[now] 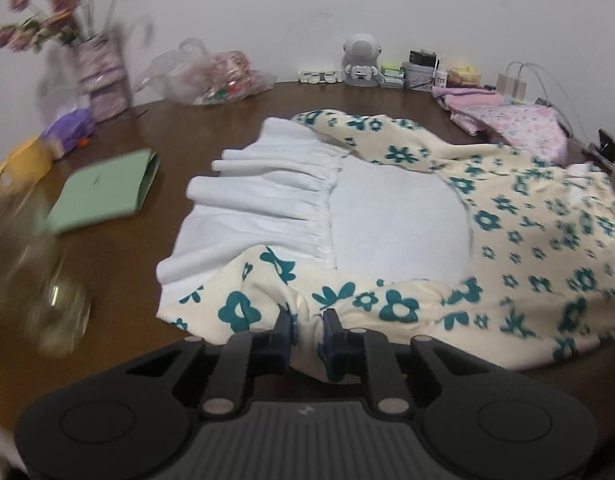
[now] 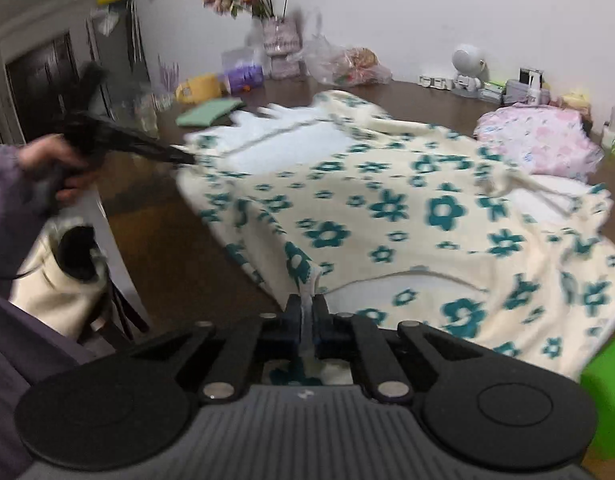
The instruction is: Fold clothes
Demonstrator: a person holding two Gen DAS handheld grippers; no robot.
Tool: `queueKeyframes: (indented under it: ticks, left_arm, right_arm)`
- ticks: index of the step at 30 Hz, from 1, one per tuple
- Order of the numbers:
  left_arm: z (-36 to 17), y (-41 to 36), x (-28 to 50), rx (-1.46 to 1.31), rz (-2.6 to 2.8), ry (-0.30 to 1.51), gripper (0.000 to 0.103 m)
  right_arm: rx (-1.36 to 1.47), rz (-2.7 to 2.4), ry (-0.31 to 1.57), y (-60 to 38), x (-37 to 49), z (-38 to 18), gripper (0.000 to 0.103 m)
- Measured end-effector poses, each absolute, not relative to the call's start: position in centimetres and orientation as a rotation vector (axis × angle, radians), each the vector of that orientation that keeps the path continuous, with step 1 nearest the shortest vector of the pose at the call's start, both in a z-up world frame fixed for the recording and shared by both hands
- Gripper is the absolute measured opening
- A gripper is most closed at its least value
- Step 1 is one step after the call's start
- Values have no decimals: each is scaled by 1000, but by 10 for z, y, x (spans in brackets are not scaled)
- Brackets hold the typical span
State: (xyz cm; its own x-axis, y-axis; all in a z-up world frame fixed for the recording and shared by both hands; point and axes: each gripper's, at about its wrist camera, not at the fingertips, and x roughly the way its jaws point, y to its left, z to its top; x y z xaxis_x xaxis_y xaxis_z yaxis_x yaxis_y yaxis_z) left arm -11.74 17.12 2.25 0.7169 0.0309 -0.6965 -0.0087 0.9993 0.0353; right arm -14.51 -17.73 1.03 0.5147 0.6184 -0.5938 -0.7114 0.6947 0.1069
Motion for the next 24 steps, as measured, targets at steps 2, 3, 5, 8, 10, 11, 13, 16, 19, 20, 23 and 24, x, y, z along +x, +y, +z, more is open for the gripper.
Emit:
queueKeyframes:
  ticks: [2,3,5,8,10,11,13,16,19,20,23,24]
  left_arm:
    - [23,169,-138,0,47,766,20]
    - [24,168,-148,-15,59,763,21]
    - [27,164,-156,-3,85,735,24]
    - [41,165,-178,18,8,643,40]
    - [52,170,-198,27,-93,558,59]
    - [55,170,-204,57,-141,531,69]
    - [57,169,-213,143,-236,491,72]
    - [44,173,-204,160,-309,547,72]
    - [31,177,-186,109,-288,625,65]
    - [28,178,-185,102,-291,618,65]
    - [19,187,-186,82,-305,627,65]
    - [16,190,-185,85,-307,631,65]
  right_arm:
    - [-183,805,623,-182,-151,15,6]
    - [-196,806,611,-185,-155,17,7]
    - [-222,808,587,-189,-161,22,11]
    - [-260,810,550,-197,-170,28,51]
    - [-286,811,526,-201,-177,33,57]
    - [-299,812,514,-204,-180,35,57]
    - [-275,769,525,-214,-186,32,57]
    - [-231,699,557,-225,-192,22,55]
    - [-187,694,555,-224,-192,14,47]
    - [-181,699,562,-222,-191,12,46]
    - [-201,698,584,-215,-190,8,45]
    - [-198,695,584,-214,-190,8,46]
